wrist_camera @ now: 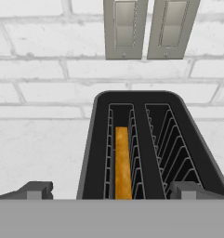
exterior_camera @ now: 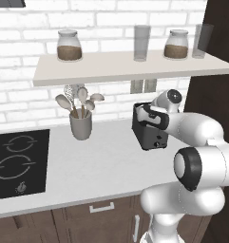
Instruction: Start the toaster. Once the lever pops up, take the bread to the plate on the dining counter.
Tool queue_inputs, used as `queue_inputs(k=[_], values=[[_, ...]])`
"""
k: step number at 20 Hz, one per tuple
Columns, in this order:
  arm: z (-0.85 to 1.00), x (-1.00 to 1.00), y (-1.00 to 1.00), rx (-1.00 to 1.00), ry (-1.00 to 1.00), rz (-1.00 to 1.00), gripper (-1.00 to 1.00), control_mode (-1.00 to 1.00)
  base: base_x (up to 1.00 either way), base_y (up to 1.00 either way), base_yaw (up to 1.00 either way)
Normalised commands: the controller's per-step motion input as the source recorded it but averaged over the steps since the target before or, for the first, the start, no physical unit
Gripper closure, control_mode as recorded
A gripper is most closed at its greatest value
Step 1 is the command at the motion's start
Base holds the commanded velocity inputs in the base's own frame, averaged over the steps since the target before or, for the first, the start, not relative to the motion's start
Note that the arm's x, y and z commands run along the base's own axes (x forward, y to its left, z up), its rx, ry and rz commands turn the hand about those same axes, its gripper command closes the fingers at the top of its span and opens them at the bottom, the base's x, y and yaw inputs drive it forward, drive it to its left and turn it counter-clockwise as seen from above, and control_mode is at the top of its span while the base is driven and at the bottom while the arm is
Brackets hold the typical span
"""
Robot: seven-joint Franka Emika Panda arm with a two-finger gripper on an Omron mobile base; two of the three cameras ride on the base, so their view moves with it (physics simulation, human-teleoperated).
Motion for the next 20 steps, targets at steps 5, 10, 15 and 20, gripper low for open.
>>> queue_inputs(k=[5, 10, 15, 20], values=[[0.0, 0.0, 0.0, 0.0, 0.0, 0.0, -1.0, -1.0, 0.0, 0.0, 0.0], [0.0, 0.0, 0.0, 0.0, 0.0, 0.0, -1.0, -1.0, 0.0, 0.0, 0.0], [0.0, 0.0, 0.0, 0.0, 0.0, 0.0, -1.0, -1.0, 0.0, 0.0, 0.0], [0.0, 0.0, 0.0, 0.0, 0.0, 0.0, -1.0, -1.0, 0.0, 0.0, 0.0]])
